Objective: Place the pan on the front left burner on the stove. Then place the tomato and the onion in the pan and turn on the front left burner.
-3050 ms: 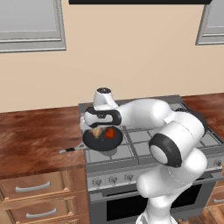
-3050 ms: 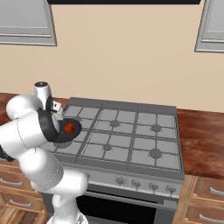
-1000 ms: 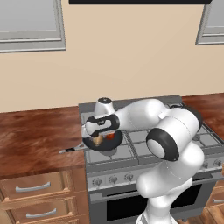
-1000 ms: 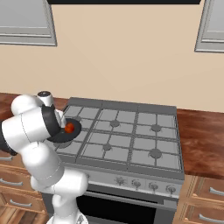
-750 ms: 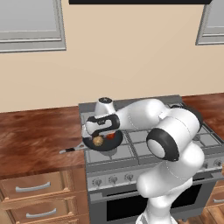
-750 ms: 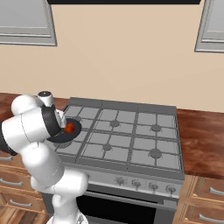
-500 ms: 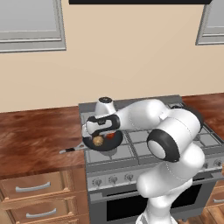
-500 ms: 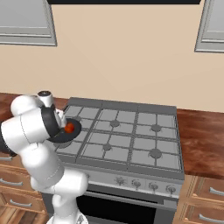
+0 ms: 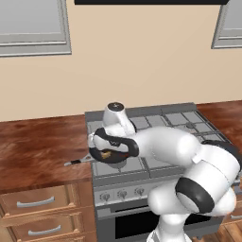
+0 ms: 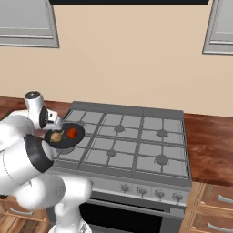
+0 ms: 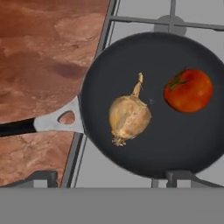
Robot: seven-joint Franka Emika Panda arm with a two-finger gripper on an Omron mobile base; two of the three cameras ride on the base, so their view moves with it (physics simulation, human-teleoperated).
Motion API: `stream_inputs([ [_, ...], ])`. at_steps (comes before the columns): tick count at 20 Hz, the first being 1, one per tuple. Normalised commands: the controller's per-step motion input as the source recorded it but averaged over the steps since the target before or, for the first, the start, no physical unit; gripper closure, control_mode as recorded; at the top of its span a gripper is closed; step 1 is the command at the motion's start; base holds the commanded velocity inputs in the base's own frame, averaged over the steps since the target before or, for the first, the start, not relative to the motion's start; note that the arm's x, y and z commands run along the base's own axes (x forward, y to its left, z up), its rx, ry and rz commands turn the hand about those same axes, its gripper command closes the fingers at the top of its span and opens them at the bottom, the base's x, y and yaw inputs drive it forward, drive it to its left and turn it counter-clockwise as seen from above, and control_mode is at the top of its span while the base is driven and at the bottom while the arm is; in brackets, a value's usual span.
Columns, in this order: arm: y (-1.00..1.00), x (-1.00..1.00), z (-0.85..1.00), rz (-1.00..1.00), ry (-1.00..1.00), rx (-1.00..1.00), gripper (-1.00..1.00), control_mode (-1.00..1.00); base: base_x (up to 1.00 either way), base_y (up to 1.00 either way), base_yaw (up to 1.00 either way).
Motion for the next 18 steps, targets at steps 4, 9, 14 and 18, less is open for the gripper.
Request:
stream_inputs([
  [4,0.0,-0.85,0.2,0.0,-0.07,0.01,-1.0,-1.0,0.0,0.0,0.0],
  [9,0.0,-0.85,0.01,-0.01,-0.02,0.05,-1.0,-1.0,0.0,0.0,0.0],
  [14,0.01,-0.88,0.0,-0.03,-0.04,0.04,-1.0,-1.0,0.0,0.0,0.0],
  [18,0.11,-0.79,0.0,-0.05,-0.06,0.01,-1.0,-1.0,0.0,0.0,0.0],
])
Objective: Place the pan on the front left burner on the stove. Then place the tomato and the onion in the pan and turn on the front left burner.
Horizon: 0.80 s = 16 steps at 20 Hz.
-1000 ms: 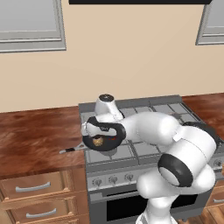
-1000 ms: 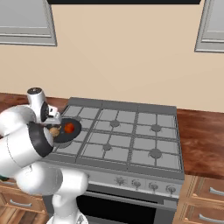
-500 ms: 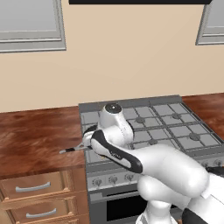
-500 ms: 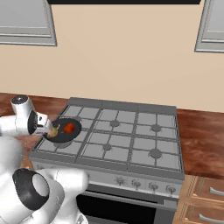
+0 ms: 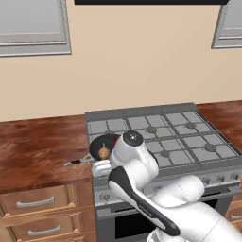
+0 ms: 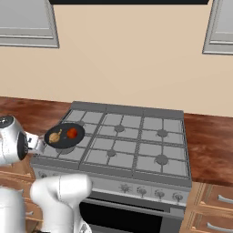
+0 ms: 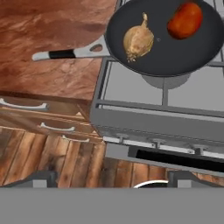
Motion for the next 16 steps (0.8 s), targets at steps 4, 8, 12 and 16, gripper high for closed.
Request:
stream_inputs([
  [4,0.16,-0.62,0.0,-0.07,-0.1,0.0,-1.0,-1.0,0.0,0.0,0.0],
  [8,0.17,-0.5,0.0,-0.09,-0.14,0.0,-1.0,-1.0,0.0,0.0,0.0],
  [12,0.07,-0.25,0.0,-0.1,-0.16,0.0,-1.0,-1.0,0.0,0.0,0.0],
  [16,0.15,-0.2,0.0,-0.08,-0.18,0.0,-1.0,-1.0,0.0,0.0,0.0],
])
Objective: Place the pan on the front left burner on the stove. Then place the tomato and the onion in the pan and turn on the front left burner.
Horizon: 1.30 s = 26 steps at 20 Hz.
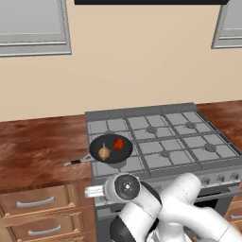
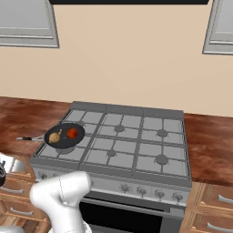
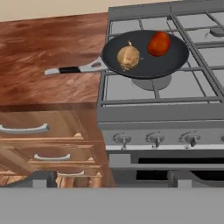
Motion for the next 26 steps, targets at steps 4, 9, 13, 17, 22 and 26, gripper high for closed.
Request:
stream_inputs([
  [4,0.19,-0.27,-0.05,-0.1,-0.14,0.0,-1.0,-1.0,0.0,0.0,0.0],
  [9,0.01,-0.25,-0.12,-0.11,-0.1,0.0,-1.0,-1.0,0.0,0.0,0.0],
  [13,0.0,-0.06,-0.17,-0.09,-0.12,0.0,-1.0,-1.0,0.0,0.0,0.0],
  [17,-0.02,0.0,-0.19,-0.07,-0.14,0.0,-1.0,-1.0,0.0,0.0,0.0],
  [22,-0.05,0.0,-0.23,-0.06,-0.12,0.0,-1.0,-1.0,0.0,0.0,0.0],
  [26,-0.06,0.04,-0.31,-0.06,-0.11,0.0,-1.0,-1.0,0.0,0.0,0.0],
])
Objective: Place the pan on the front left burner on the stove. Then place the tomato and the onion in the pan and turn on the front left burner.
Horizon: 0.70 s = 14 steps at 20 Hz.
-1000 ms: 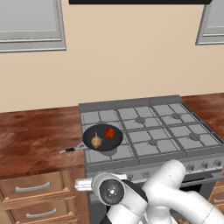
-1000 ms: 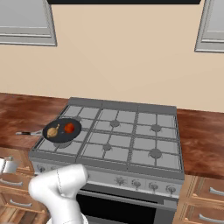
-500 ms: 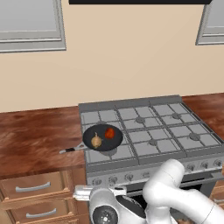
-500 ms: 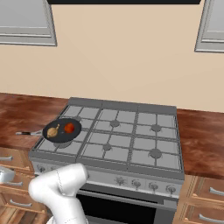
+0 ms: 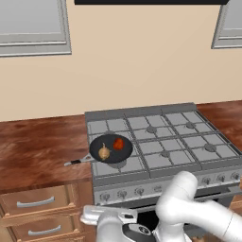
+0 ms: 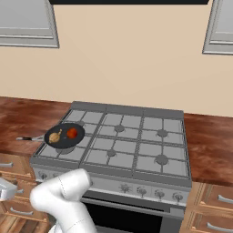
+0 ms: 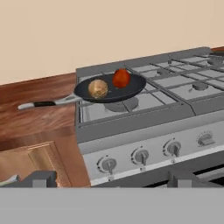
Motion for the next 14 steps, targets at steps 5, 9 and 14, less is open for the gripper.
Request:
stream_inputs([
  [5,-0.06,0.17,-0.27,-0.09,-0.13,0.0,-1.0,-1.0,0.0,0.0,0.0],
  [9,-0.02,0.29,-0.1,-0.11,-0.11,0.0,-1.0,-1.0,0.0,0.0,0.0],
  [14,0.0,0.34,-0.09,-0.11,-0.09,0.0,-1.0,-1.0,0.0,0.0,0.0],
])
